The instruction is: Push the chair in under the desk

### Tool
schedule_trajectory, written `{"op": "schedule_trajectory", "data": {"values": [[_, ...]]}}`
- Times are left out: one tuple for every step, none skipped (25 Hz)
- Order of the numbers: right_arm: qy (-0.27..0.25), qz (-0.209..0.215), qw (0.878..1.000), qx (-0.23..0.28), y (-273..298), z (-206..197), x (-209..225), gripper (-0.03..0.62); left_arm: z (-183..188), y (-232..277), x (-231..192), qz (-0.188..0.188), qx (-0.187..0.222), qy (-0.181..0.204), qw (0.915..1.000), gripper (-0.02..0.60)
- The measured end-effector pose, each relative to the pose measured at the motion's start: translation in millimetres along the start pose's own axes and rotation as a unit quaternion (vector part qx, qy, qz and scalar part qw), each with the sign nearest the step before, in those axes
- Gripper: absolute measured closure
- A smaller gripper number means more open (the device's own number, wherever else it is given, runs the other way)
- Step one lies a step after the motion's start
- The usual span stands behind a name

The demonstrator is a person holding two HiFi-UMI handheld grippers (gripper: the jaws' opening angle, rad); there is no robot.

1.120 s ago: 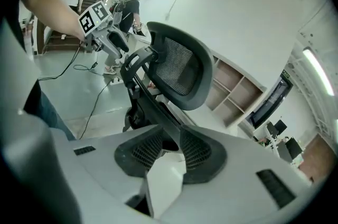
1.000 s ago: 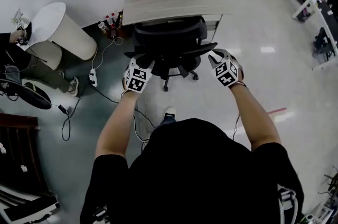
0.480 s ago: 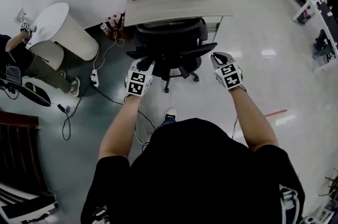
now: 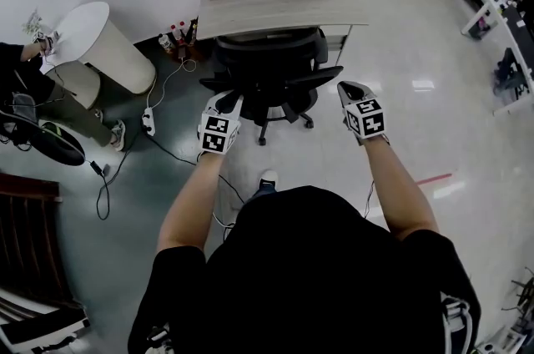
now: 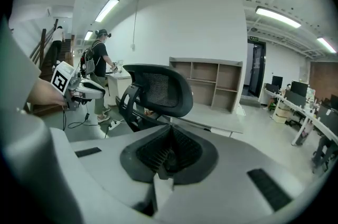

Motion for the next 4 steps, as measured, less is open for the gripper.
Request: {"op": "schedule_trajectory", "data": {"values": [[0.001, 0.0, 1.0, 0.002, -1.0, 1.2, -1.5, 0.595, -0.3, -0.8, 0.0, 0.0, 0.0, -0.002, 1.0, 0.515], [0.001, 0.001, 1.0, 0.003, -1.9, 1.8, -2.9, 0.595, -0.6, -1.5, 0.3, 0.0, 0.001, -0.005, 1.0, 0.516], [0.001, 0.002, 1.0, 0.004, -2.7, 2.2, -4.2, 0.595, -0.9, -1.9, 0.6, 0.0, 0.001, -0.007, 1.0, 0.517], [0.001, 0.002, 1.0, 0.005, -3.4, 2.4, -5.4, 0.595, -1.2, -2.2, 0.9, 0.0, 0.002, -0.009, 1.0, 0.518]]}}
Point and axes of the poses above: the fingertips, and each gripper's own axes: y forward along the fingers, x to its right, z out of its top, the point moved 1 cm from there along -y, backward along the fingers, and after that the axes turned 14 degrees about -y, right-handed, at the moved point
